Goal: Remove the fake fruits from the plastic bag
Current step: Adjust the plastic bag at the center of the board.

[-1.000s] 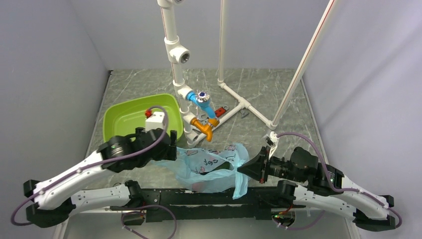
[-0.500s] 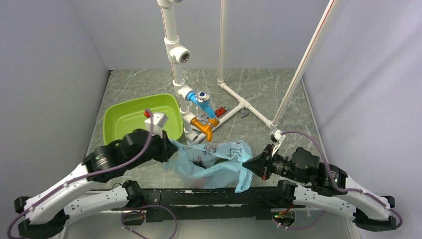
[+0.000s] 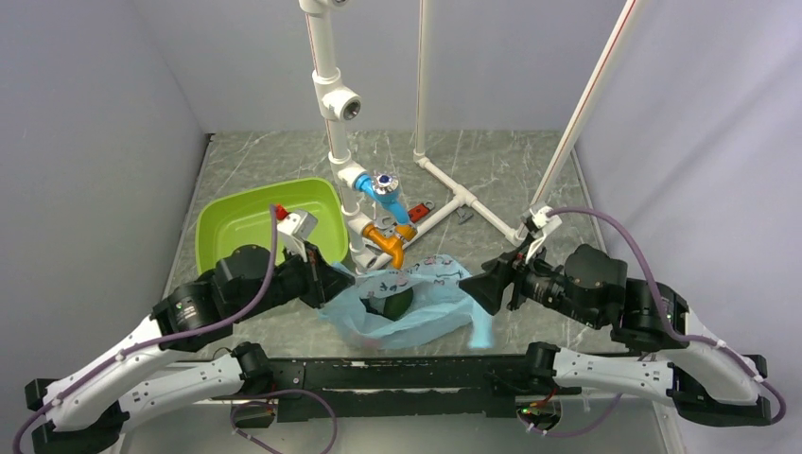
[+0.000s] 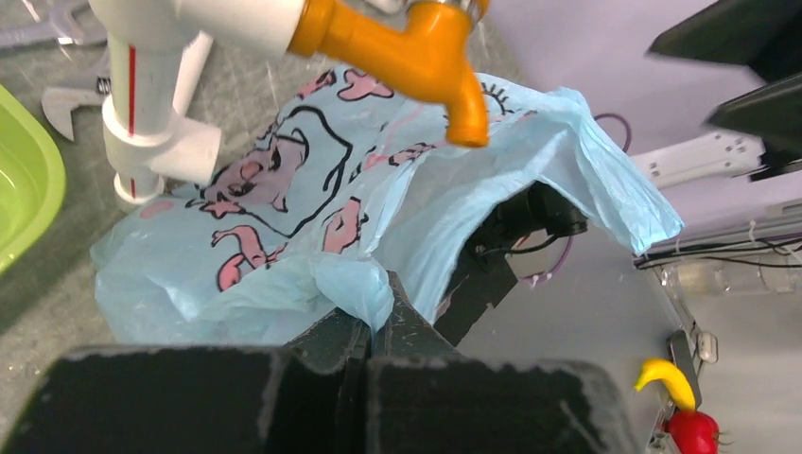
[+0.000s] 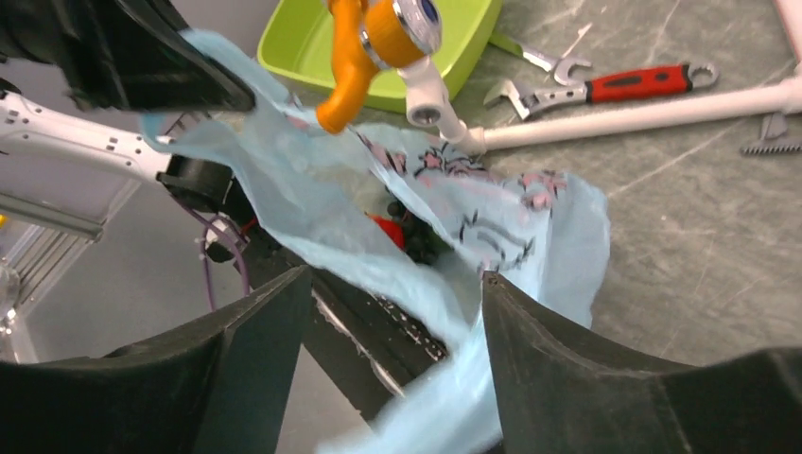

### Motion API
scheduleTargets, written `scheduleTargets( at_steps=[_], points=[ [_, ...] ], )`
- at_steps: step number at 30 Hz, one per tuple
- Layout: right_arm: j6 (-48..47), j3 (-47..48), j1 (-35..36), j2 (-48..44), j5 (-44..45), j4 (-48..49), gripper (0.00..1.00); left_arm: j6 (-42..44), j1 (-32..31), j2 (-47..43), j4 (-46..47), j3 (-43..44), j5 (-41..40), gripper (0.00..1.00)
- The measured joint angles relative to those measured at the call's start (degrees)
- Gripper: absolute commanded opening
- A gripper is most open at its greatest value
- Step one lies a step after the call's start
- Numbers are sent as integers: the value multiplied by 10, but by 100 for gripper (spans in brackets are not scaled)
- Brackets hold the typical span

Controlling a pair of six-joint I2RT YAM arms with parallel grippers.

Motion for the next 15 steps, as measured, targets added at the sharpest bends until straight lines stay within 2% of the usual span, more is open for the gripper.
scheduleTargets(
  at_steps=[2, 5, 8, 11, 15],
  points=[
    [-17, 42, 0, 29, 1, -10, 79, -6, 0, -4, 2, -22, 7, 0],
    [-44, 86, 0, 50, -7, -14, 80, -17, 0, -11, 2, -39, 12, 0],
    [-65, 107, 0, 58, -53, 6, 62, -21, 0, -21, 2, -41, 12, 0],
    [-70, 79, 0, 73, -125, 78, 35, -27, 0, -30, 3, -41, 12, 0],
    [-46, -46, 28, 108, -185, 207, 33, -30, 0, -32, 4, -41, 12, 0]
  ],
)
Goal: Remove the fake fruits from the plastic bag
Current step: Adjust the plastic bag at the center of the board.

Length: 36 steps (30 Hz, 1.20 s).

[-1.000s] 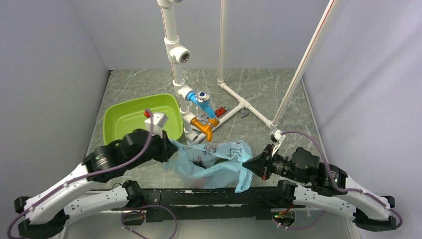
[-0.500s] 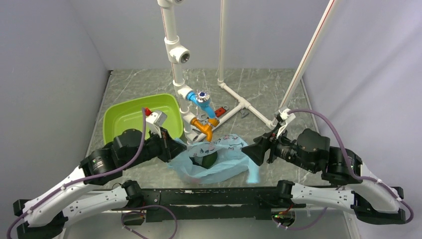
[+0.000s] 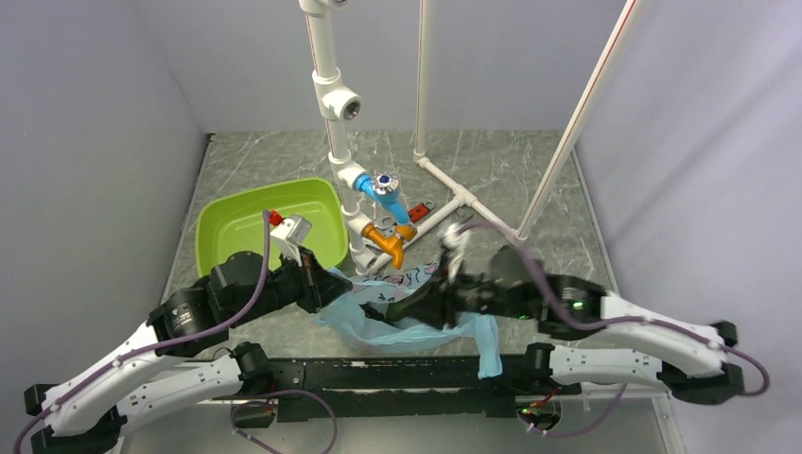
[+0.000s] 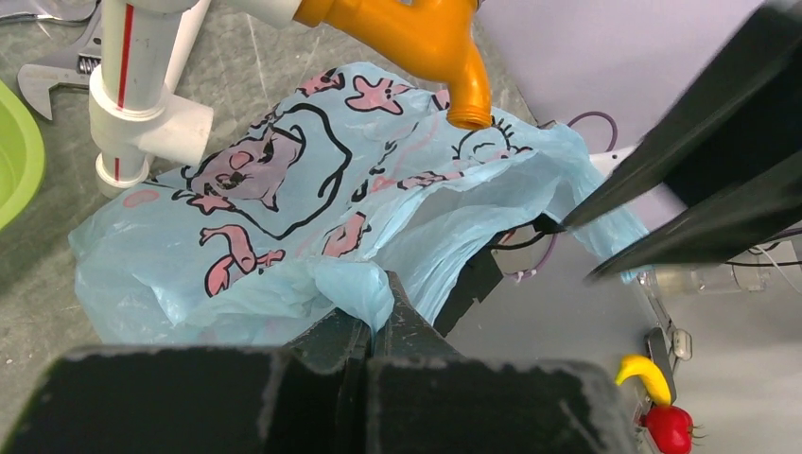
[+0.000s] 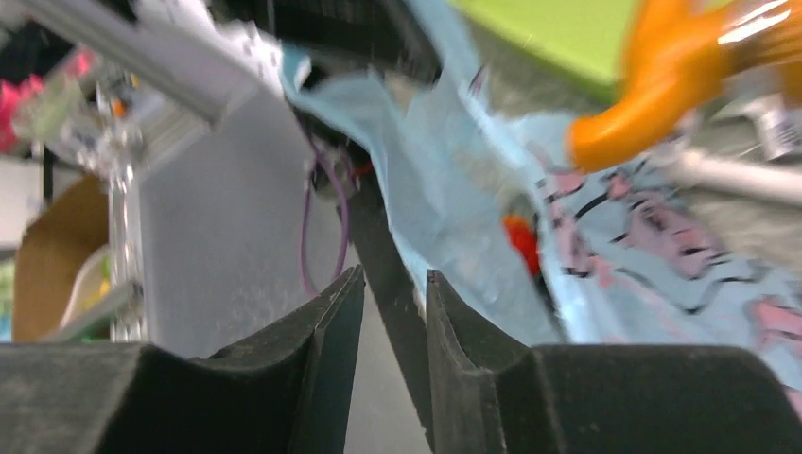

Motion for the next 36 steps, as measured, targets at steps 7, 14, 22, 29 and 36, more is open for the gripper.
scheduleTargets(
  at_steps=[7, 14, 22, 29, 36],
  points=[
    [31, -98, 144, 96, 123, 88, 26, 0, 0, 0, 1, 7, 2, 0],
    [122, -111, 178, 153, 376, 105, 27, -9, 0, -5, 13, 5, 14, 0],
    [132, -159, 170, 223, 459, 201, 31, -26, 0, -18, 44, -17, 29, 0],
    [118, -188, 150, 273, 407, 322, 59, -40, 0, -19, 76, -39, 45, 0],
    [87, -229, 151, 327, 321, 367, 63, -50, 0, -18, 83, -66, 55, 0]
  ],
)
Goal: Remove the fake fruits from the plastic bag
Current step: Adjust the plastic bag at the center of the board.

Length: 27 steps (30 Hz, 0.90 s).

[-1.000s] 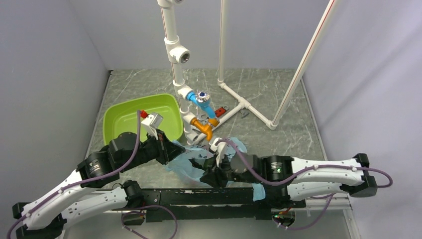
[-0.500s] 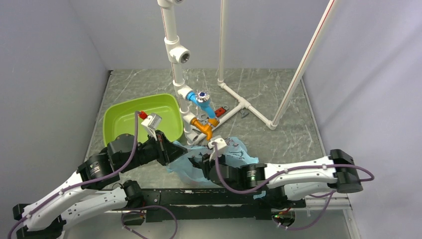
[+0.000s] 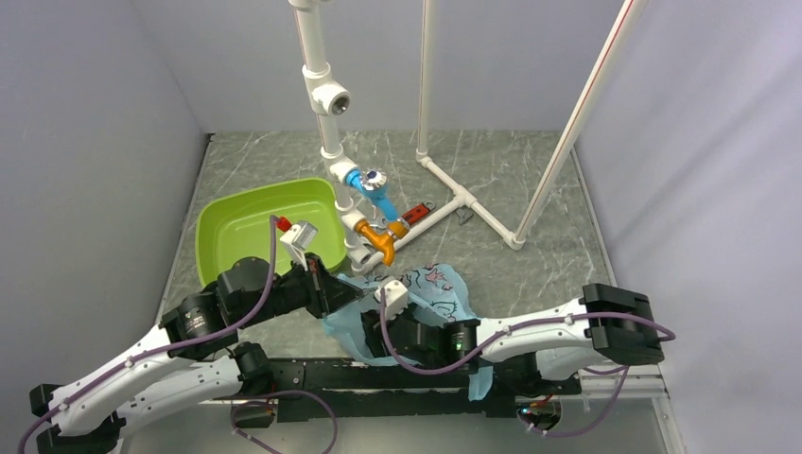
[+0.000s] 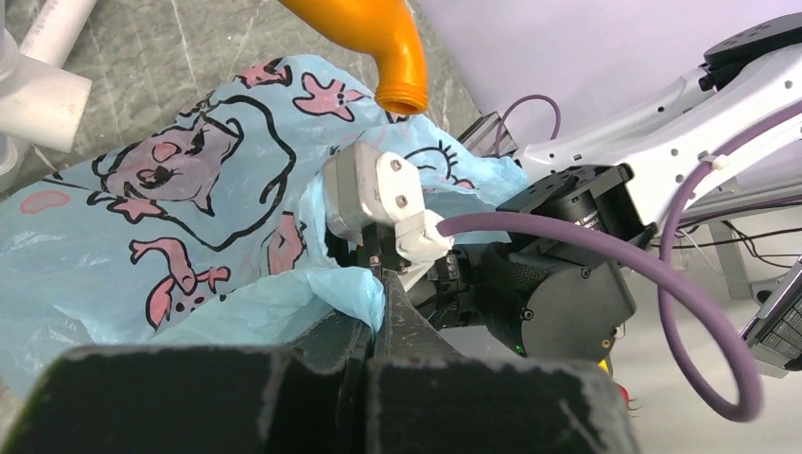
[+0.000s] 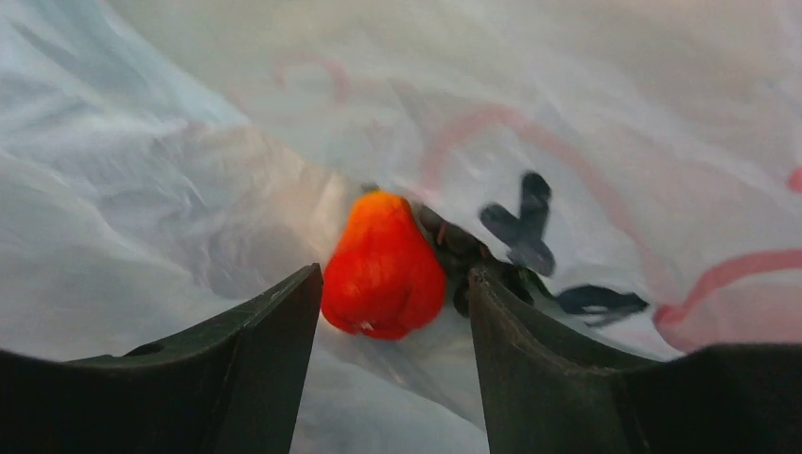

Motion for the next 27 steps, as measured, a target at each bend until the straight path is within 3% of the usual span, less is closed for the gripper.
scheduleTargets(
  at_steps=[5, 9, 18, 27],
  points=[
    [7, -76, 11, -60, 7, 22, 75, 0, 0, 0, -1, 0, 4, 0],
    [-5, -123, 10, -96, -7, 65, 79, 0, 0, 0, -3, 0, 7, 0],
    [-32, -119, 10, 3, -19, 155, 90, -5, 0, -9, -3, -13, 18, 0],
    [-40, -77, 10, 139, -2, 240, 88, -14, 0, -6, -12, -13, 24, 0]
  ],
)
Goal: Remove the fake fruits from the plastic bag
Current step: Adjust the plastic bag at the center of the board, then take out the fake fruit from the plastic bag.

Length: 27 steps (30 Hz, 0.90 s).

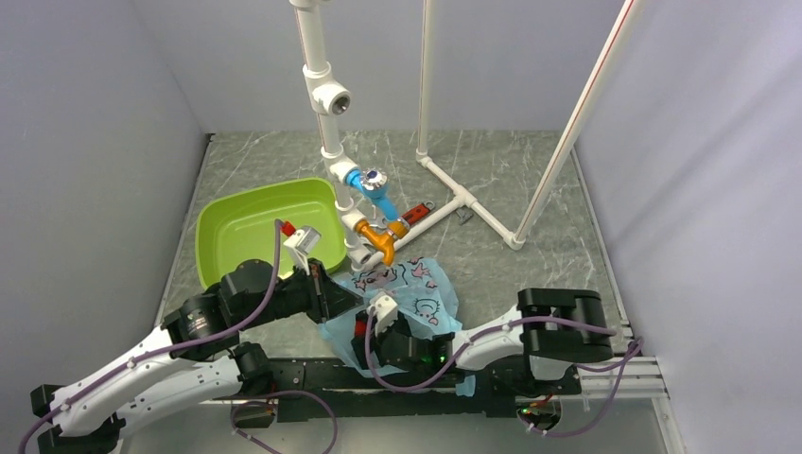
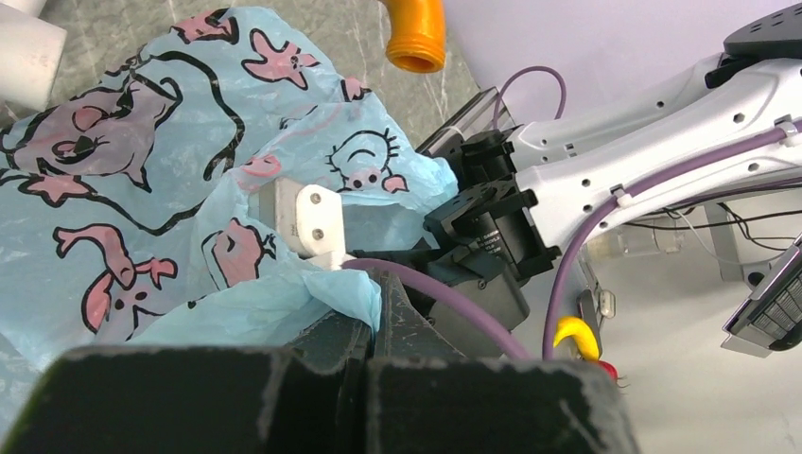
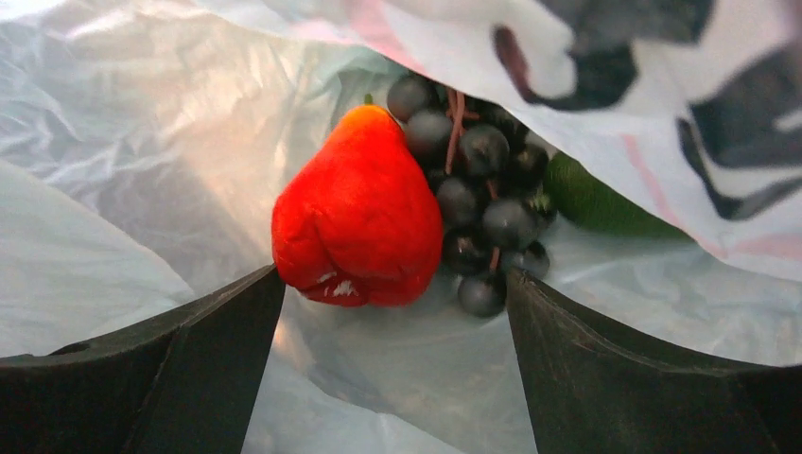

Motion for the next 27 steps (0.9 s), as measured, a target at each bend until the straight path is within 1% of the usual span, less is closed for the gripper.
scheduleTargets(
  at_steps=[2, 6, 8, 10, 15, 19, 20, 21, 24, 27],
  points=[
    [6, 5, 1, 19, 18, 3, 85, -1, 0, -2, 0, -3, 0, 0],
    [9, 5, 1, 39, 40, 10, 70, -3, 0, -16, -8, -17, -3, 0],
    [7, 5, 1, 43, 44, 17, 60, -3, 0, -22, -21, -18, -6, 0],
    [4, 1, 1, 43, 49, 29, 53, -3, 0, -28, -35, -18, -11, 0],
    [2, -44, 1, 18, 81, 63, 47, -3, 0, -40, -100, -18, -31, 0],
    [-2, -75, 0, -30, 112, 65, 45, -13, 0, -38, -147, -32, -50, 0],
    [-4, -81, 0, -44, 118, 65, 46, -14, 0, -36, -153, -39, -51, 0],
    [-5, -85, 0, -55, 121, 65, 54, -16, 0, -32, -159, -49, -53, 0],
    [-15, -103, -3, -89, 117, 70, 73, -16, -6, -20, -168, -74, -61, 0],
    [-37, -114, -7, -96, 85, 85, 83, -16, -25, -27, -166, -87, -81, 0]
  ],
)
